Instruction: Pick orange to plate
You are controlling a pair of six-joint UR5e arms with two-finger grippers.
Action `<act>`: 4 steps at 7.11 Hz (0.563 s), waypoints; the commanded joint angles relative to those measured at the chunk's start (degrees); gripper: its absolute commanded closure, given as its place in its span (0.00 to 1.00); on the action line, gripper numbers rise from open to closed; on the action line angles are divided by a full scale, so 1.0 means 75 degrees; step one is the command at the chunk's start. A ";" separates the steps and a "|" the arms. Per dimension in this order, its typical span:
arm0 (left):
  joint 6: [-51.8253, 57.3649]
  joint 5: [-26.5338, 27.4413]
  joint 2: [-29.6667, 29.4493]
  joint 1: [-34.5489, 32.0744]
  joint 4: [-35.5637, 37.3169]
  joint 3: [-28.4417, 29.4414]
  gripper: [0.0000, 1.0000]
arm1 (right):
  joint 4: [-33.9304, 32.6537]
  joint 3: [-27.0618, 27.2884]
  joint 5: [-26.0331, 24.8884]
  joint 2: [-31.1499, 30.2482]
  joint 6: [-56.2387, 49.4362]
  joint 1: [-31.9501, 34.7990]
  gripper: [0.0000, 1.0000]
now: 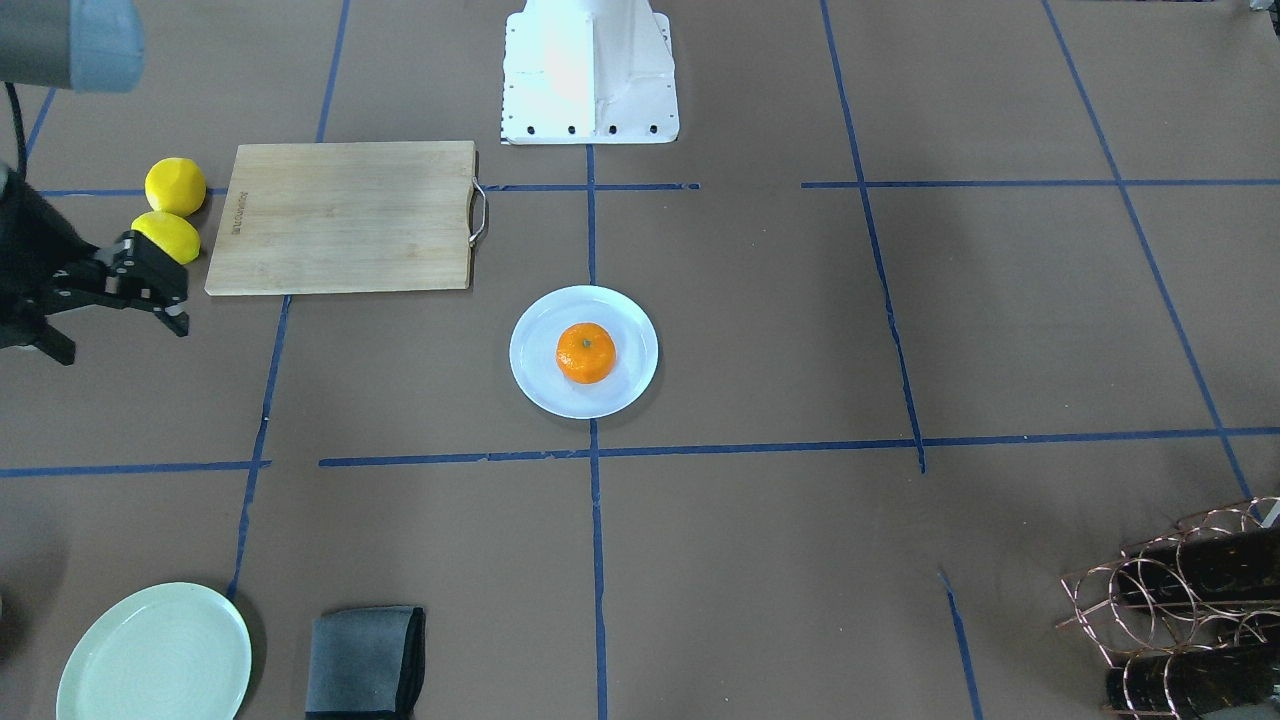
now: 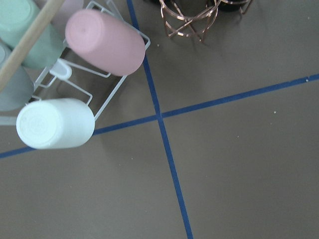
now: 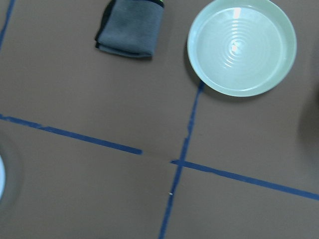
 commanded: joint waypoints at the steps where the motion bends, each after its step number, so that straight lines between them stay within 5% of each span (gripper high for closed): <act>1: -0.0018 -0.0068 0.0294 -0.0040 -0.0064 -0.0022 0.00 | 0.0013 -0.0177 0.0212 -0.1179 -0.1772 0.0846 0.00; 4: -0.0053 -0.0033 0.0200 -0.0028 -0.0424 0.0222 0.00 | 0.0095 -0.1450 0.1109 -0.1957 -0.3906 0.2554 0.00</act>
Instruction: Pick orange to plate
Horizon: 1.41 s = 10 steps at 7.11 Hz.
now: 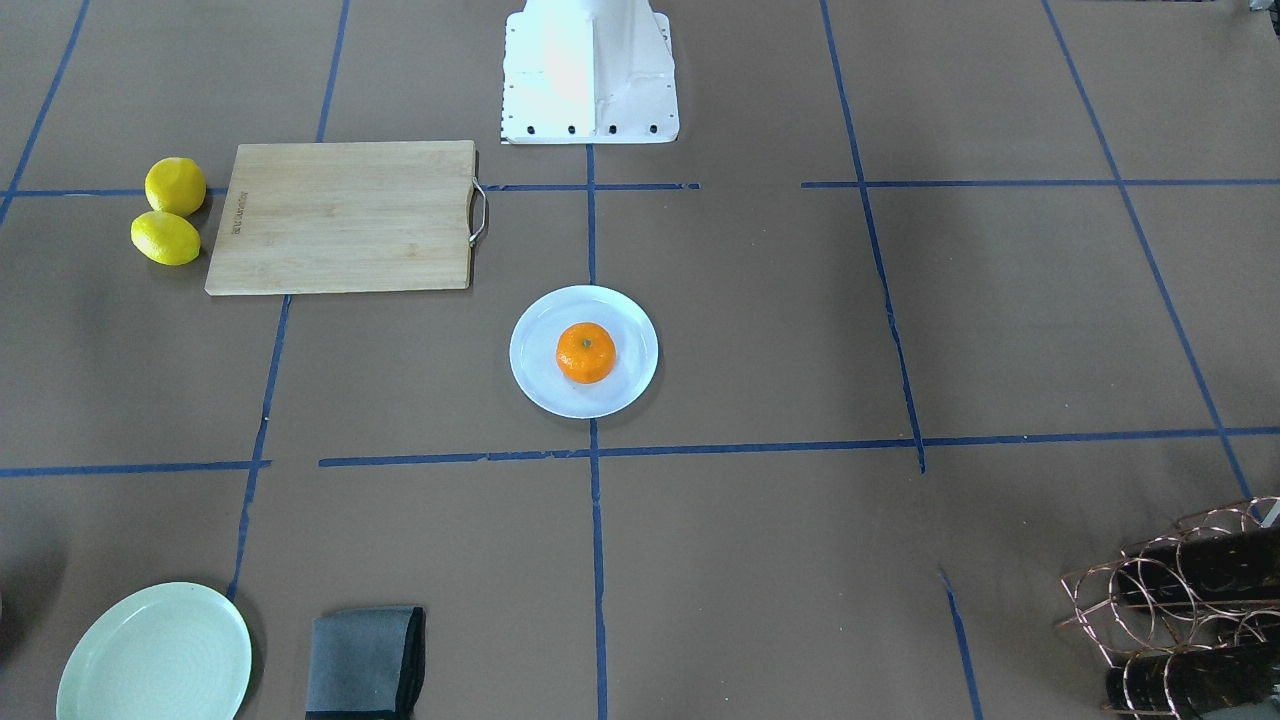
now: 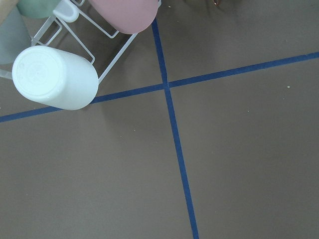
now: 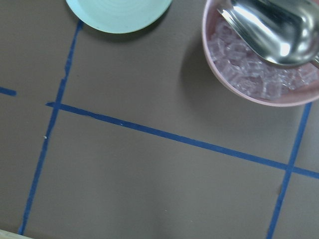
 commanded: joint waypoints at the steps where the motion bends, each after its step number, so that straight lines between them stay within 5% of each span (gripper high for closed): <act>1: 0.0031 -0.0044 0.0097 -0.0018 -0.0389 0.0116 0.00 | 0.0070 -0.0755 0.0469 -0.0503 -0.1110 0.0993 0.00; 5: -0.0039 0.0049 0.0122 -0.0042 -0.0296 0.0455 0.00 | 0.0492 -0.0896 0.0480 -0.1359 -0.1088 0.1475 0.00; 10: -0.0051 0.0049 0.0134 -0.0042 -0.0296 0.0467 0.00 | 0.0983 -0.1294 0.0433 -0.1384 -0.0983 0.1628 0.00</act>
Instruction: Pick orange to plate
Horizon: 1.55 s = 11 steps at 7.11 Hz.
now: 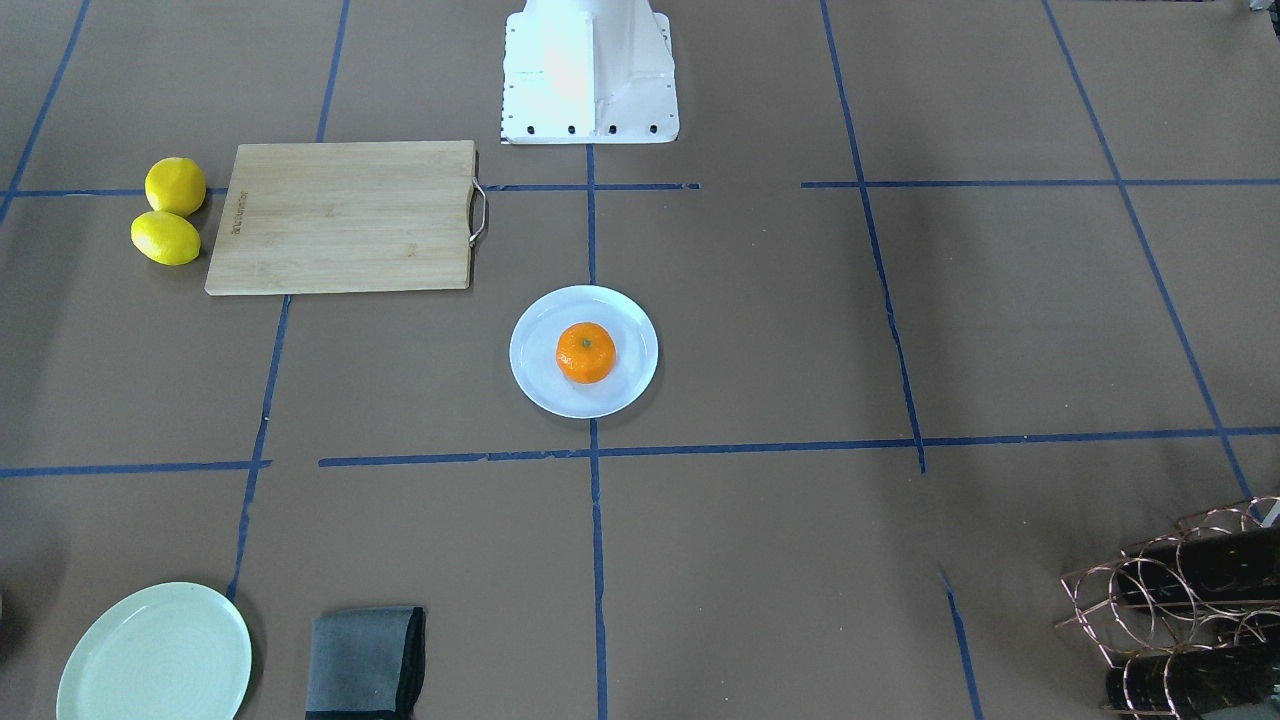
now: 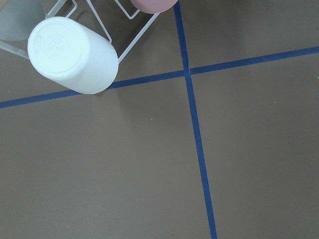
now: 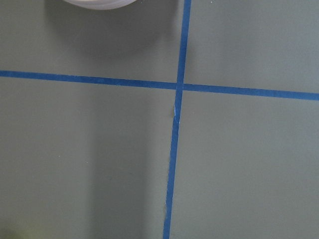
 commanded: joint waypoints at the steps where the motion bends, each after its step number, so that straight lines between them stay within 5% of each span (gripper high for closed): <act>1: 0.0009 -0.0012 0.0151 0.0000 -0.0013 -0.0034 0.00 | 0.0363 -0.0284 -0.0021 -0.0022 0.0059 0.0085 0.00; 11: -0.0437 -0.0117 0.0387 0.0011 -0.0446 0.0141 0.00 | 0.0576 -0.0379 0.0002 0.0060 0.0657 0.0226 0.00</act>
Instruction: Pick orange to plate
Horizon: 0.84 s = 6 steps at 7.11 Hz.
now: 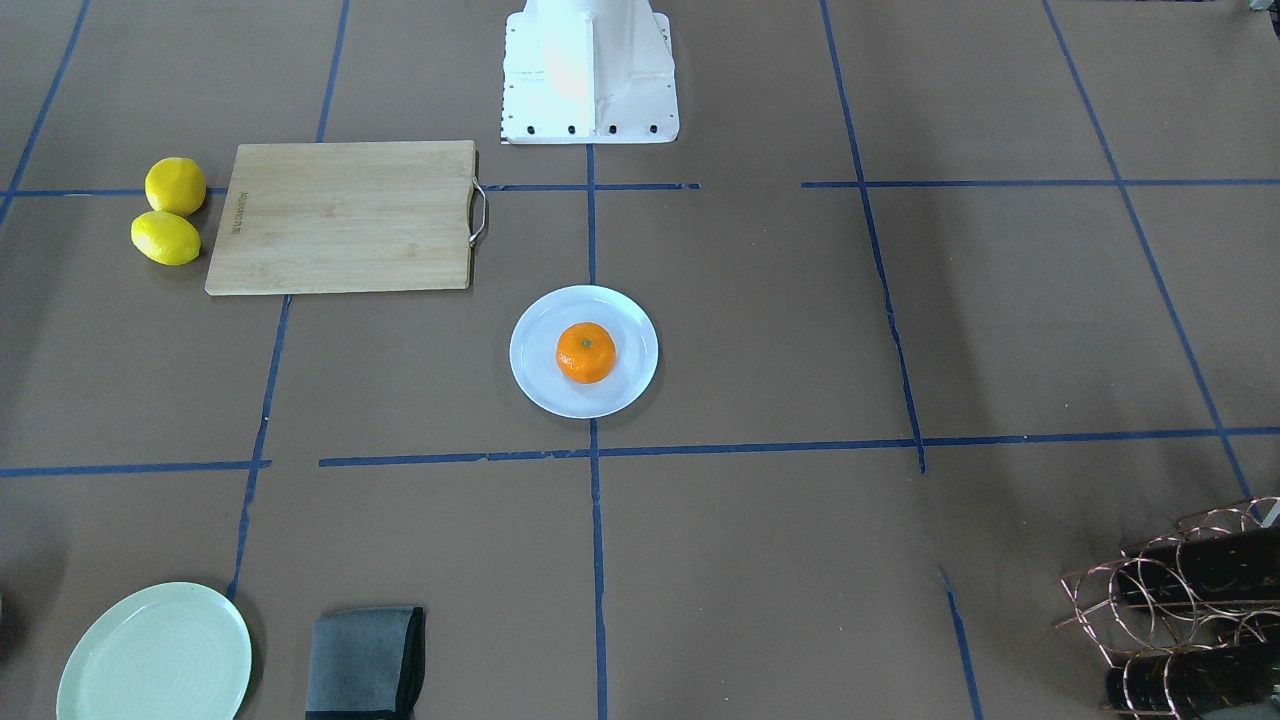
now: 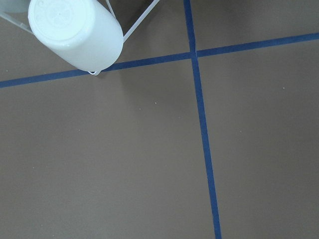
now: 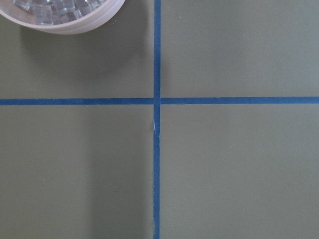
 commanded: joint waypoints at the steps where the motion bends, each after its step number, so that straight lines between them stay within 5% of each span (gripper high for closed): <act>1: -0.0011 -0.0011 -0.0021 0.0007 -0.0111 0.0006 0.00 | 0.0001 0.0004 0.0001 0.0001 0.0005 0.0016 0.00; 6: -0.0537 -0.0257 -0.0010 -0.0005 -0.0146 -0.0088 0.00 | 0.0036 0.0016 0.0013 0.0013 0.0005 0.0028 0.00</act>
